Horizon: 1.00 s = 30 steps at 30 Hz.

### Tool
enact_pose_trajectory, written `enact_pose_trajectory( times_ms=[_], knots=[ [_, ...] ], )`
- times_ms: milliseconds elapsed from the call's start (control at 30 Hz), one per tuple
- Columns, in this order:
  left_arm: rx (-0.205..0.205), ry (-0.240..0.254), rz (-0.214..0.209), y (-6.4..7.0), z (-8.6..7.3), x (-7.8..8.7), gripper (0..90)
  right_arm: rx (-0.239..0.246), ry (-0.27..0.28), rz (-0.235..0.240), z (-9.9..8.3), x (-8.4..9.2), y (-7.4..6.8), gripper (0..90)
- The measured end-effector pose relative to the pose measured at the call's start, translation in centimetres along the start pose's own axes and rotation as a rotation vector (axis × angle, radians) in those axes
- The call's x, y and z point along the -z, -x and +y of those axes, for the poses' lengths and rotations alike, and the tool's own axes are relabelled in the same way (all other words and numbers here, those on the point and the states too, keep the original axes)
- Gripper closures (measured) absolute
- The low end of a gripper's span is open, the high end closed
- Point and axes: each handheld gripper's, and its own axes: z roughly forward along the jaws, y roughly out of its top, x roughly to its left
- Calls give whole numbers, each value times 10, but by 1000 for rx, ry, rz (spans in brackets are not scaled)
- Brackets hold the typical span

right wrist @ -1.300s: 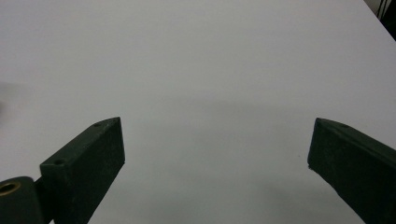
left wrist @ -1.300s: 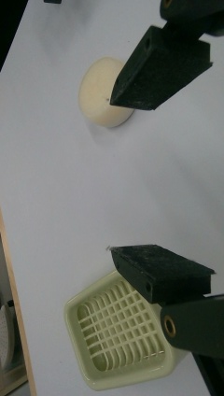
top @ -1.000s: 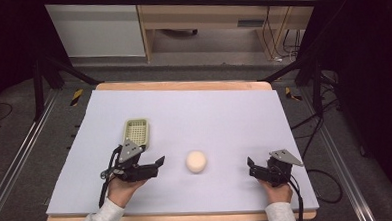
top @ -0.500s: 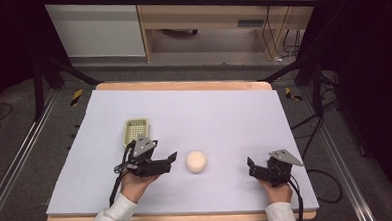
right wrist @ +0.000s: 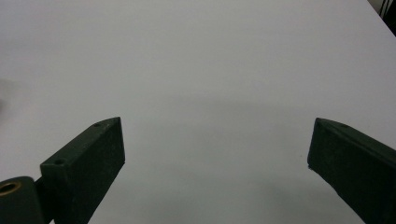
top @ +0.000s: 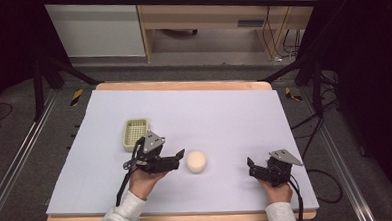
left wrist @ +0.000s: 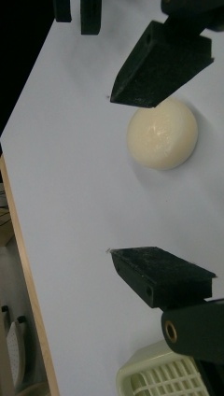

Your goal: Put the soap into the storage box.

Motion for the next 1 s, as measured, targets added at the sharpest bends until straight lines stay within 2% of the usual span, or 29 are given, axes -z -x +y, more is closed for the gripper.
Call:
enact_pose_trajectory(
  times_ms=[167, 333, 1000],
  knots=[
    [-16, -31, -3, 7, 0, -9, 194, -4, -1, 0, 0, 0, 0, 44],
    [-10, -41, -9, 12, -2, -18, 190, -3, -2, 0, 0, 0, 0, 44],
    [-31, -105, -44, 35, -7, -45, 169, 0, -3, -2, 0, -1, 0, 46]
  ],
)
